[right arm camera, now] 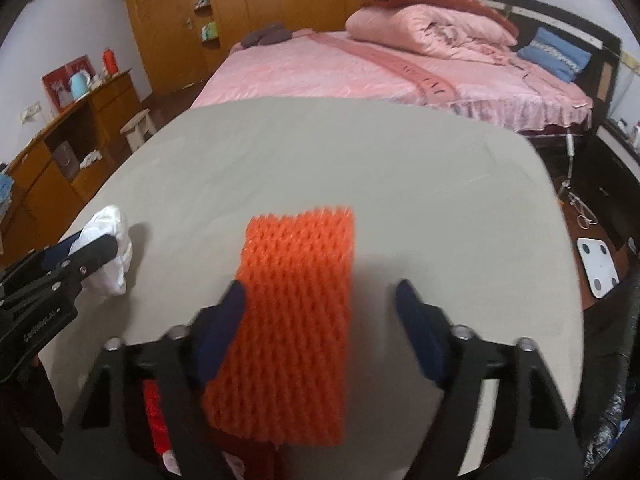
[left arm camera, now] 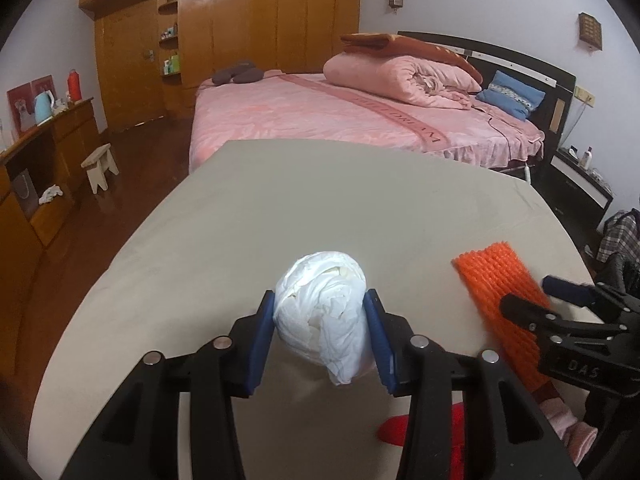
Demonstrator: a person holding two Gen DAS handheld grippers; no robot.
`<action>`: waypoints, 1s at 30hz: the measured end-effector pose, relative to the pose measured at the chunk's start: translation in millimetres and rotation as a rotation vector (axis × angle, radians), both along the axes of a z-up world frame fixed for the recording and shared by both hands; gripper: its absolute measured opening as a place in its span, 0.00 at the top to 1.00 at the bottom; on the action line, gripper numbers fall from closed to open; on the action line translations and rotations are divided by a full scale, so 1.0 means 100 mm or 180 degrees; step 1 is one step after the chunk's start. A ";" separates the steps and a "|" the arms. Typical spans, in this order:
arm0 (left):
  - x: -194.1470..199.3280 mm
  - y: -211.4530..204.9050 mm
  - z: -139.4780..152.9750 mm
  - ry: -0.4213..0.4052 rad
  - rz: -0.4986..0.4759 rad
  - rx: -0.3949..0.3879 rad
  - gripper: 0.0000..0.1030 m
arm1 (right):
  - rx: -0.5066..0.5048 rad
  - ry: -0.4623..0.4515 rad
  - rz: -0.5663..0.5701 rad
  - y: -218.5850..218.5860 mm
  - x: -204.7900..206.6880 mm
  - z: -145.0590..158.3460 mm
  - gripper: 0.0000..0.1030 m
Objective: Collect trash
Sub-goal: 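Grasp the white tissue with the left tool while the right tool grasps the orange mesh sleeve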
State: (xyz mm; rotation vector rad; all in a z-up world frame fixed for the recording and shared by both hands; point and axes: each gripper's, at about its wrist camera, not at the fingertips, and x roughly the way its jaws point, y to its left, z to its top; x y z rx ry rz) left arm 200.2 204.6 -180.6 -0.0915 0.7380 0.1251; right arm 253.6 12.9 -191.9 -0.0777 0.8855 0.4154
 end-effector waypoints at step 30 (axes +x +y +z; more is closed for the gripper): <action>-0.28 -0.66 0.75 -0.0448 -0.0305 -0.0005 0.57 | 0.0426 -0.0555 -0.0107 -0.68 -0.43 0.96 0.90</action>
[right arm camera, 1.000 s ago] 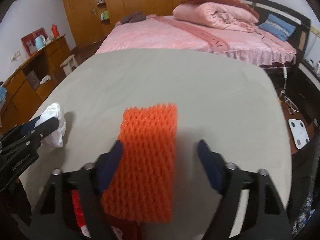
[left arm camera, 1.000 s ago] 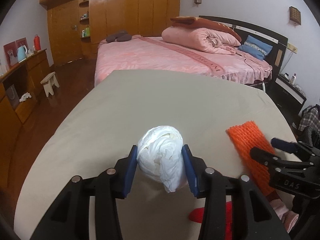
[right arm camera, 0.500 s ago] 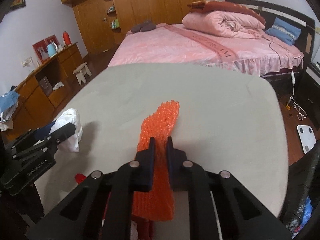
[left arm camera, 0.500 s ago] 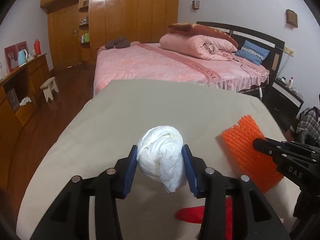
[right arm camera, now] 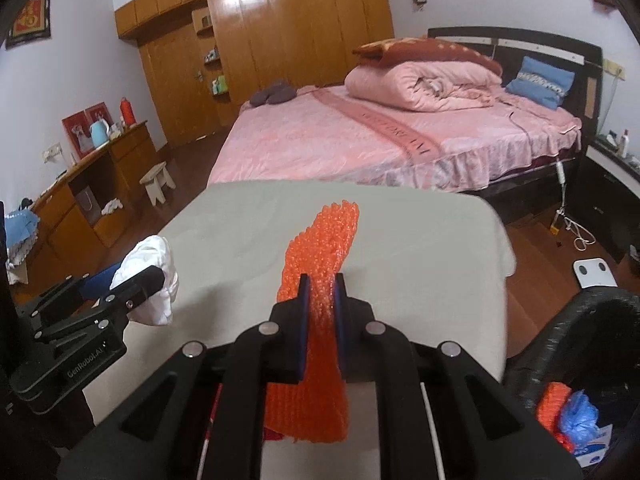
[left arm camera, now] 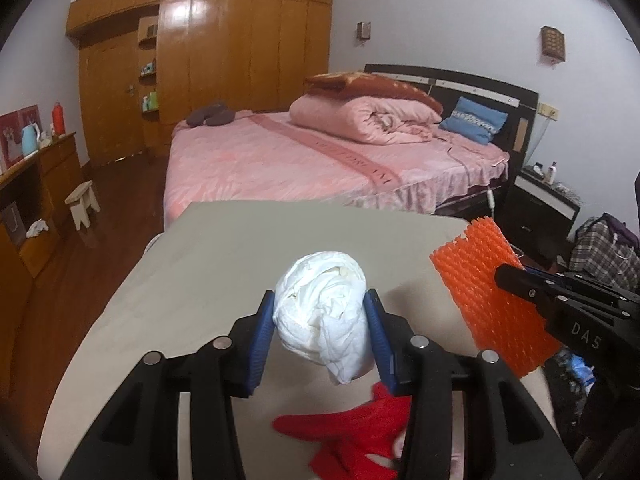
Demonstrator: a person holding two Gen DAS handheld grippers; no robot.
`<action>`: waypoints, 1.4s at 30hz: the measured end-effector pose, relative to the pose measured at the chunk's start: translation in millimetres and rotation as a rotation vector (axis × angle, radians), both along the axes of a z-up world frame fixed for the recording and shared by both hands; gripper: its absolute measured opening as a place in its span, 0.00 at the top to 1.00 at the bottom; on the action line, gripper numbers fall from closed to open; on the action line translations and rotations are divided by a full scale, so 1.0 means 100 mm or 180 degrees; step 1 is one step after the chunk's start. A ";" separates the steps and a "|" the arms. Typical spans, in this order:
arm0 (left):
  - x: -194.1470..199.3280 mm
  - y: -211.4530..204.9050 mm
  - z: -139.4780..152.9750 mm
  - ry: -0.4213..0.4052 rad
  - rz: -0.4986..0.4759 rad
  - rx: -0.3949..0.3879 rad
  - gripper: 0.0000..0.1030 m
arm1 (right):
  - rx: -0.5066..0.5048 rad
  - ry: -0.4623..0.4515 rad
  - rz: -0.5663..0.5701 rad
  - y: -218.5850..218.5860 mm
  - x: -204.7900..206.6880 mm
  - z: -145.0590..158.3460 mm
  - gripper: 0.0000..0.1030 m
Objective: Collect trash
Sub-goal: 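Grasp the white tissue with the left tool while the right tool grasps the orange mesh sleeve, then carry the white tissue and orange mesh over the bin and release both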
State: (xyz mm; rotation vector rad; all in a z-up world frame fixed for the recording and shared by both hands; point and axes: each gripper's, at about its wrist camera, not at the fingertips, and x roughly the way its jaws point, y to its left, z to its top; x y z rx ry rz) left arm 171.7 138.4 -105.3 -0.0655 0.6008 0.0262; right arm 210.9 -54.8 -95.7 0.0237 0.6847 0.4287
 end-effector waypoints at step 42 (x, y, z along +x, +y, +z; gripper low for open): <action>-0.65 -2.05 0.67 -0.0375 -0.1204 -0.0100 0.57 | -0.0117 -0.0543 -0.1161 -2.17 -1.27 0.55 0.90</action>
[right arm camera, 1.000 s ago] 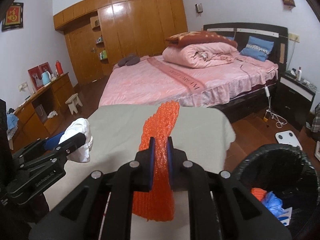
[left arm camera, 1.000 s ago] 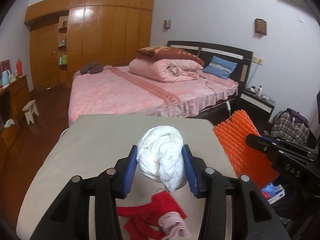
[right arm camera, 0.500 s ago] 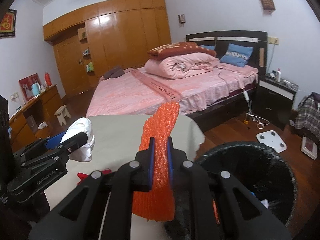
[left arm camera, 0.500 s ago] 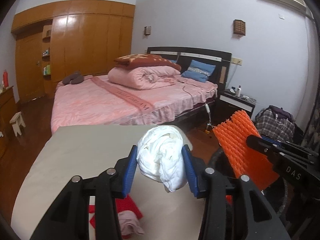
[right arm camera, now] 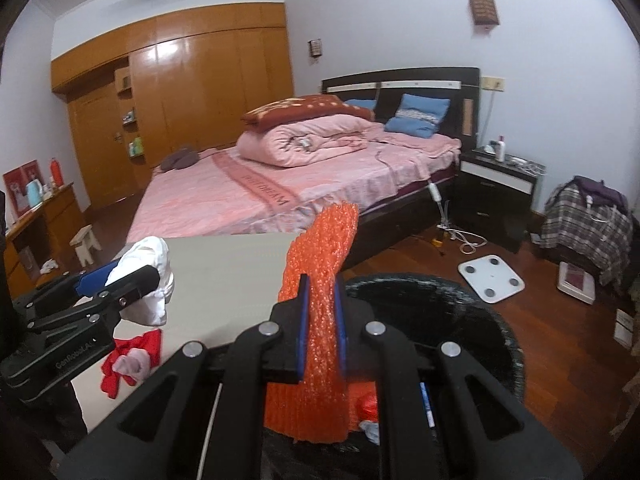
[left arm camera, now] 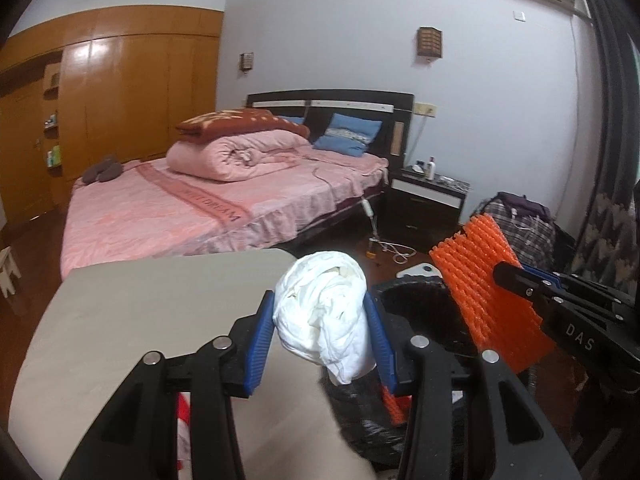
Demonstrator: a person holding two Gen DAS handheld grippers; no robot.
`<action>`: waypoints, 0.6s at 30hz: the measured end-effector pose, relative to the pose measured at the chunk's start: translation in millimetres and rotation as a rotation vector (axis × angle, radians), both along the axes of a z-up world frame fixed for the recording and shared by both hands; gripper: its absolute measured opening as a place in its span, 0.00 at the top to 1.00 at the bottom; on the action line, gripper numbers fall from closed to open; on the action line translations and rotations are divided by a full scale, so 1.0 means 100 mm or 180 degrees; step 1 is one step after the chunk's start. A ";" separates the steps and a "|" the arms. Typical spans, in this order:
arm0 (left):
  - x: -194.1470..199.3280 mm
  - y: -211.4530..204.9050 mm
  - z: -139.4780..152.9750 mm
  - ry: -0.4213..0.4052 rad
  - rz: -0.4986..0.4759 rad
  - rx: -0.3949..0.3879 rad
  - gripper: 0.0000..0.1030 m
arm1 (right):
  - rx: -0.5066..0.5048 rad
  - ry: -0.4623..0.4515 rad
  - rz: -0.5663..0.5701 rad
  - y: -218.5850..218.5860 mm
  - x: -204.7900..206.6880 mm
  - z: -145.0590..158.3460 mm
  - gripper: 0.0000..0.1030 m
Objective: Collect trash
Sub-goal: 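Carry the white tissue and orange mesh over the bin and release both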
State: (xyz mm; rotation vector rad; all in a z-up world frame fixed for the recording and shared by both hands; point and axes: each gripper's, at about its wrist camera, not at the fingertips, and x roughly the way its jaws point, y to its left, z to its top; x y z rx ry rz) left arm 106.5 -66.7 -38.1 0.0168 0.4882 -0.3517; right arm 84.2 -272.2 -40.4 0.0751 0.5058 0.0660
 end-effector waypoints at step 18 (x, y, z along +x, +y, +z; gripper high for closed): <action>0.19 -0.84 -0.19 -0.0001 -0.0514 0.0088 0.57 | -0.0058 0.0181 -0.0477 -0.67 -0.08 -0.36 0.90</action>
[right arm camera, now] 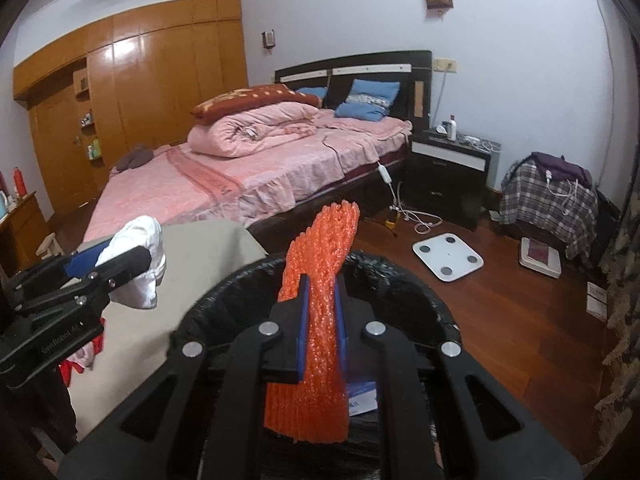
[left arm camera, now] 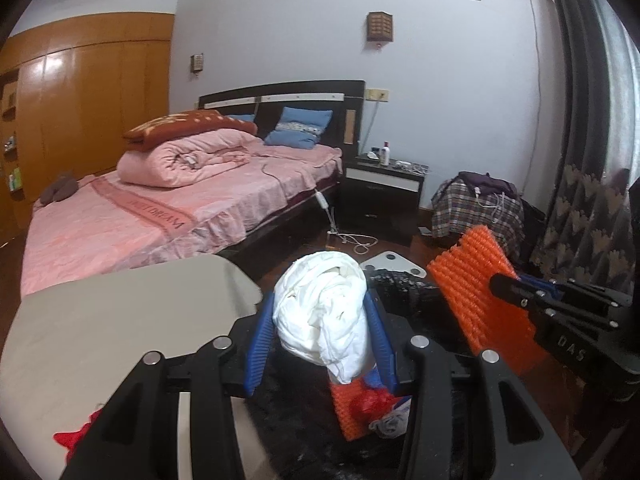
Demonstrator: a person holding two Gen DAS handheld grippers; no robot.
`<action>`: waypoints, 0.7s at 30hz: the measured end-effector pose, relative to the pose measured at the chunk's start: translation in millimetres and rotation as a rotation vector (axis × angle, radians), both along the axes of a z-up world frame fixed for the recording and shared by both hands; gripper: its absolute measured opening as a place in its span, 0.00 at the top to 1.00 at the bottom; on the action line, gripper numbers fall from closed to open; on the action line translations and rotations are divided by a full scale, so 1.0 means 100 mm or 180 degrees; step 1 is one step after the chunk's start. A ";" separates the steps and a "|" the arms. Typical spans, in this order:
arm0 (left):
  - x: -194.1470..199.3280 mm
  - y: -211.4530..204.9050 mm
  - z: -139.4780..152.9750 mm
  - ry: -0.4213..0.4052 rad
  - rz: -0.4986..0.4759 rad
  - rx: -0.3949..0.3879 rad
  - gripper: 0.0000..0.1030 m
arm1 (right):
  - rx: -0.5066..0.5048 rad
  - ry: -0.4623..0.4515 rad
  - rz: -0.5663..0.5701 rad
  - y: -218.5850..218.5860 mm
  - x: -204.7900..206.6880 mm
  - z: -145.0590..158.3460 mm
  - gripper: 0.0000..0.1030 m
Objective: Collect trash
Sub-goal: 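Carry the white tissue and orange mesh over the bin and release both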
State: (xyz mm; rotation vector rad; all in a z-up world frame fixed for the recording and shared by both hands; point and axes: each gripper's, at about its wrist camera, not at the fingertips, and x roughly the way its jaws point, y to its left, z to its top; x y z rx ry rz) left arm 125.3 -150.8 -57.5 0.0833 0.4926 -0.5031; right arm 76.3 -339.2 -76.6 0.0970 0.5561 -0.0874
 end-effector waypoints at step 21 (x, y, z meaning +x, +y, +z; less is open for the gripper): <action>0.33 -0.18 -0.28 0.0285 -0.0159 -0.0072 0.31 | -0.0011 0.0102 -0.0392 -0.37 0.03 -0.29 0.09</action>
